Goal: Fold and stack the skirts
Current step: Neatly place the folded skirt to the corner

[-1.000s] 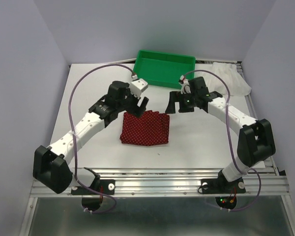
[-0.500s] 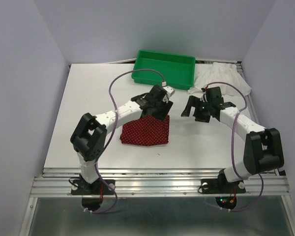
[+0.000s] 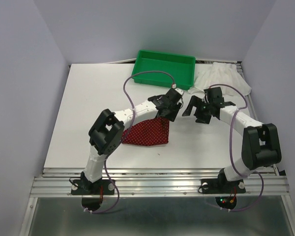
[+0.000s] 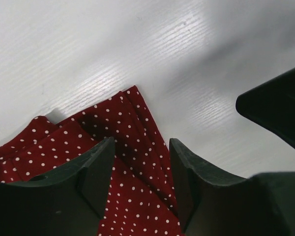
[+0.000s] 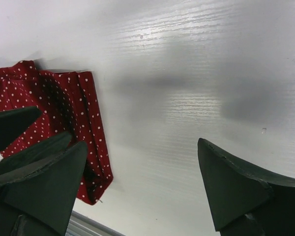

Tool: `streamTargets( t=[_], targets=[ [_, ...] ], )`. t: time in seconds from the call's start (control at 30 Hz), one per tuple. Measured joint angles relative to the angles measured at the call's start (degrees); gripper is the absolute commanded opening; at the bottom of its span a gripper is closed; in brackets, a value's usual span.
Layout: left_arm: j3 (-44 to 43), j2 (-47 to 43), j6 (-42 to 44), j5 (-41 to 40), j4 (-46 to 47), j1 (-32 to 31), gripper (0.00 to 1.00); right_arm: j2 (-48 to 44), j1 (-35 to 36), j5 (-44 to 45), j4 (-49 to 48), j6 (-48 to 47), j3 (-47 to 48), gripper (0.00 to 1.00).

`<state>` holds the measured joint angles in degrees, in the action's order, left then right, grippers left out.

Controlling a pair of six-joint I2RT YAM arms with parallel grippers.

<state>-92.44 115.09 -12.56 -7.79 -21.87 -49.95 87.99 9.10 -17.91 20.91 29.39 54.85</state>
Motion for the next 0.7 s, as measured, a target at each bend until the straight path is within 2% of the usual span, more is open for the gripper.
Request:
streamTargets(
  t=[0.2, 0.4, 0.47, 0.63, 0.67, 0.7],
  targets=[
    [-1.88, 5.84, -0.87, 0.61, -1.84, -0.33, 0.59, 0.74, -0.37, -3.15, -2.25, 1.53, -0.83, 0.97],
    [-4.15, 8.68, -1.64, 1.73, -3.67, -0.31, 0.56, 0.63, -0.48, -6.69, -7.28, 3.54, -6.29, 0.98],
    [-4.48, 9.38, -1.84, 1.68, -3.69, -0.33, 0.5, 0.63, -0.48, -7.23, -8.41, 3.96, -7.34, 0.98],
    [-5.27, 10.82, -2.32, 1.18, -4.35, -0.28, 0.4, -0.09, -0.48, -9.14, -12.2, 5.27, -10.16, 0.98],
    [-5.92, 11.26, -2.29, 0.92, -4.79, -0.28, 0.28, -0.26, -0.48, -9.46, -12.96, 5.42, -10.75, 0.98],
    [-6.54, 11.69, -2.29, 0.48, -5.11, -0.31, 0.22, -0.33, -0.48, -9.66, -13.18, 5.57, -10.97, 0.98]
  ],
)
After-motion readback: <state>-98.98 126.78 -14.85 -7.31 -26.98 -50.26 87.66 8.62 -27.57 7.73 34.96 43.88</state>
